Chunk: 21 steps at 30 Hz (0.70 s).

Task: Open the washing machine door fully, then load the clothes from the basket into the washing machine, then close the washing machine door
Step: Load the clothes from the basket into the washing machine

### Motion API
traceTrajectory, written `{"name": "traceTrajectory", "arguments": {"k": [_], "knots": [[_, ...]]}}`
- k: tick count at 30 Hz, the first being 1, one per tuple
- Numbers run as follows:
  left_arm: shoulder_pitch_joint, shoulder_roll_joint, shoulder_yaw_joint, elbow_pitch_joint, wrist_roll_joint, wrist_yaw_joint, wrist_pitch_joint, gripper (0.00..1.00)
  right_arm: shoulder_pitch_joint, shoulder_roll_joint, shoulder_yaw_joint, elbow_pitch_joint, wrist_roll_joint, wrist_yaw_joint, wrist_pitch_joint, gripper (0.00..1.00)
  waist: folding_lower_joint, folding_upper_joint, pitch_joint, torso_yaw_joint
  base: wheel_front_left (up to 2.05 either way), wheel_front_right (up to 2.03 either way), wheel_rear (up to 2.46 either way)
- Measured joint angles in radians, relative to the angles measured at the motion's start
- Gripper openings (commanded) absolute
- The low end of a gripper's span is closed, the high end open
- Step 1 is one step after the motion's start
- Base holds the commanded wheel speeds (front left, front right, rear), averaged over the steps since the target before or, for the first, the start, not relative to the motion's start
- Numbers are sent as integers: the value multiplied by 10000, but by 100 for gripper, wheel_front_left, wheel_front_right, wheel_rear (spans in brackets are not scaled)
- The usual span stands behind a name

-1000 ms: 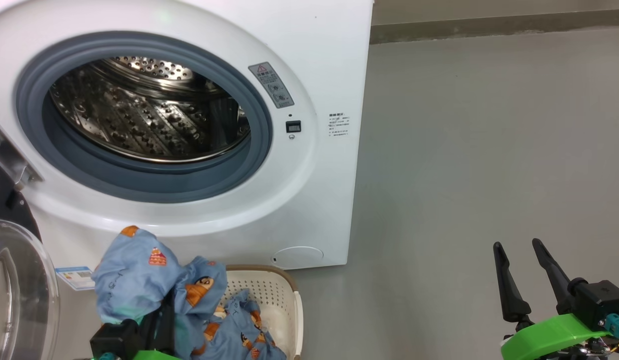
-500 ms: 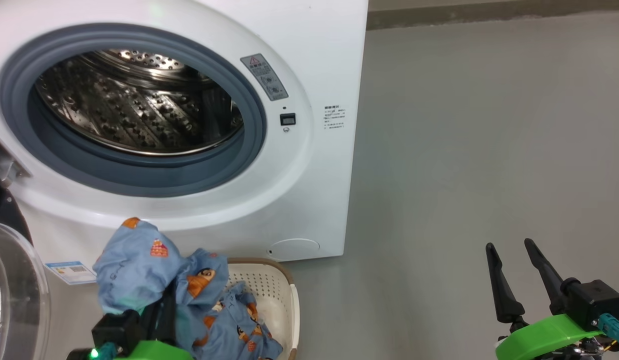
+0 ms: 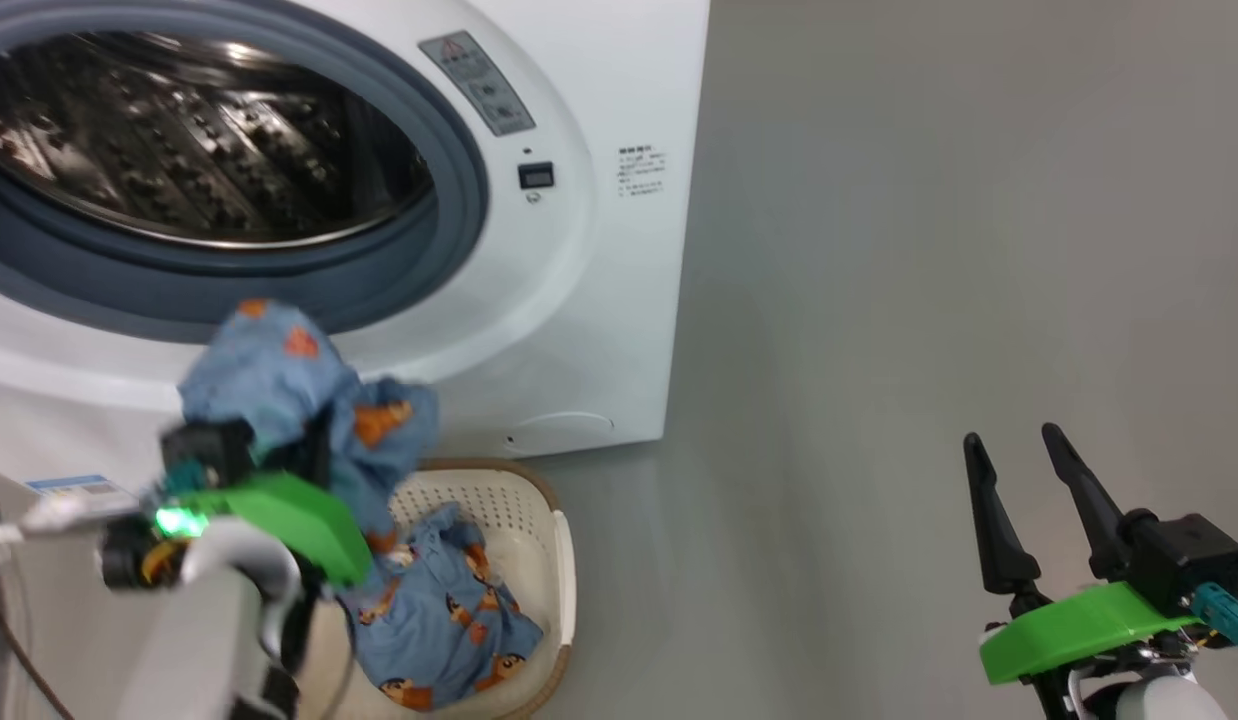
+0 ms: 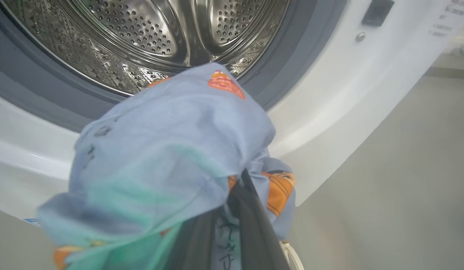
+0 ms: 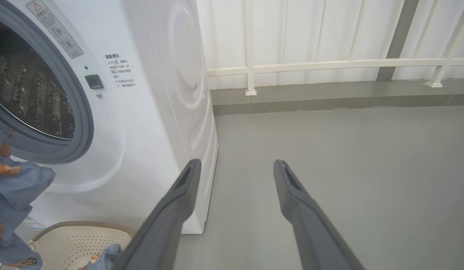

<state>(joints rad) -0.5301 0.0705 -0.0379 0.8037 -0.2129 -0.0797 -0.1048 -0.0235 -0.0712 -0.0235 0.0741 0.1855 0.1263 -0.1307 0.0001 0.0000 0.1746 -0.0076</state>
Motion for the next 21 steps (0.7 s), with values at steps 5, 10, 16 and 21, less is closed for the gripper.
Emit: {"name": "traceTrajectory", "arguments": {"k": [5,10,16,21], "knots": [[-1825,621,165,802,-77,-2,493,0,-457,8,238,282,109,0,-261,100,0,0,598,-310,0,0,0],[-3351,1250,276,1549,-77,-2,897,0,-915,2,554,621,366,0,-520,100,1,0,1206,-715,0,0,0],[-4814,1827,251,2044,-63,-4,1197,0,-1477,-36,955,938,558,0,-786,100,0,0,1982,-1238,0,0,0],[-5930,2299,255,2104,-35,0,1047,0,-1957,-42,1386,1103,709,0,-930,100,0,0,2717,-1623,0,0,0]]}}
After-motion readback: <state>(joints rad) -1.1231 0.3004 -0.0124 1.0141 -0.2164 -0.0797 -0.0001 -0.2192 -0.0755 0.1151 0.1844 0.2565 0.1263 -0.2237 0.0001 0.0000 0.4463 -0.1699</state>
